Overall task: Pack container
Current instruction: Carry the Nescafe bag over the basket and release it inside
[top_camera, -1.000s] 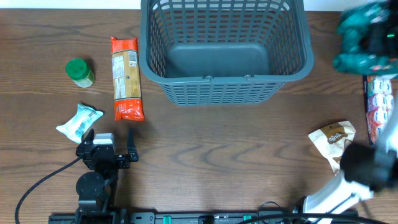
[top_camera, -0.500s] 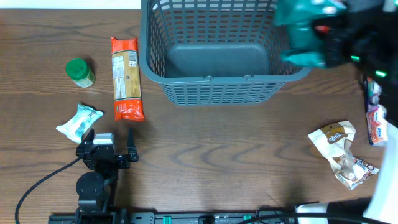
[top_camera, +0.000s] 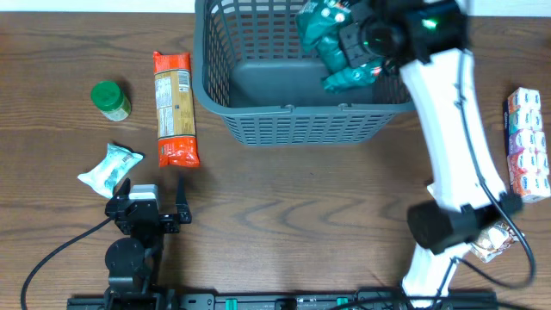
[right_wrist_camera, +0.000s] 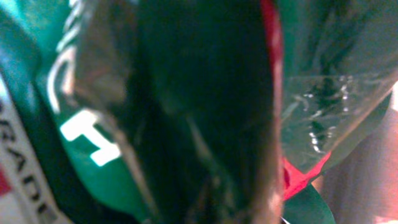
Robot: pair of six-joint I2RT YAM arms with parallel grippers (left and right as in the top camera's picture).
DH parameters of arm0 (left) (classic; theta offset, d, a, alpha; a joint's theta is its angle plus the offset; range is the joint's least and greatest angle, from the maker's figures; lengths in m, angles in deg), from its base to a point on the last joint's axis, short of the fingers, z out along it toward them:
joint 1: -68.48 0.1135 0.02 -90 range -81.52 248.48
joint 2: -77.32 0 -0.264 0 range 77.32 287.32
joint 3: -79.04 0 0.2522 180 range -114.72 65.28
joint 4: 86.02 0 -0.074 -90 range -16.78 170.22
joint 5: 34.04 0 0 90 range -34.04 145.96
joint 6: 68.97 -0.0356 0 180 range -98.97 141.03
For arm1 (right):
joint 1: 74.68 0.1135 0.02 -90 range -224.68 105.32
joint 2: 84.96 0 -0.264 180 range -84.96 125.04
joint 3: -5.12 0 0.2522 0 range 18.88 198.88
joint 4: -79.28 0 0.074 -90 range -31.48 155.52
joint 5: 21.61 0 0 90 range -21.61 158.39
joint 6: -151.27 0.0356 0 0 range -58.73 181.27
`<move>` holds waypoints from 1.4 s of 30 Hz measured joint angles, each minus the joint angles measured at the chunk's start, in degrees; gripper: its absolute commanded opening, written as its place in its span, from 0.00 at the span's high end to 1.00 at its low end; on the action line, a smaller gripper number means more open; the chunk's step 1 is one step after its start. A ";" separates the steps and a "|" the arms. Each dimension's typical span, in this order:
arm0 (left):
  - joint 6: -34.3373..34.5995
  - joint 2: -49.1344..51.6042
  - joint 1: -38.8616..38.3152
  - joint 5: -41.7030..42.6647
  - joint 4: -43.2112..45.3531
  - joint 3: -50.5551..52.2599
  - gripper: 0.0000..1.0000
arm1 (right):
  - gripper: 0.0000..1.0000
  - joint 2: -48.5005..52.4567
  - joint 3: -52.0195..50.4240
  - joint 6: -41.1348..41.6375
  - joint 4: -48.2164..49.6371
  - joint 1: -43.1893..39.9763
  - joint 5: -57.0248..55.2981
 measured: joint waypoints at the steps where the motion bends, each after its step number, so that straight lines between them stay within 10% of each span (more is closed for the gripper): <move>1: 0.00 0.00 0.00 0.00 0.00 0.00 0.01 | 0.99 1.70 -0.07 0.59 -0.28 0.00 -0.13; 10: 0.00 0.00 0.00 0.00 0.00 0.00 0.01 | 0.92 9.64 -0.85 3.19 -1.11 -0.26 1.95; 12: 0.00 0.00 0.00 0.00 0.00 0.00 0.01 | 0.17 9.64 -0.85 3.74 -0.83 -0.39 2.54; 13: 0.00 0.00 0.00 0.00 0.00 0.00 0.01 | 0.01 9.64 -0.85 4.02 -0.70 -0.50 2.84; 33: 0.00 0.00 0.00 0.00 0.00 0.00 0.02 | 0.01 -6.91 0.46 10.49 1.11 -3.93 -1.46; 42: 0.00 0.00 0.00 0.00 0.00 0.00 0.01 | 0.01 -20.61 2.16 13.20 -17.57 -21.53 -3.04</move>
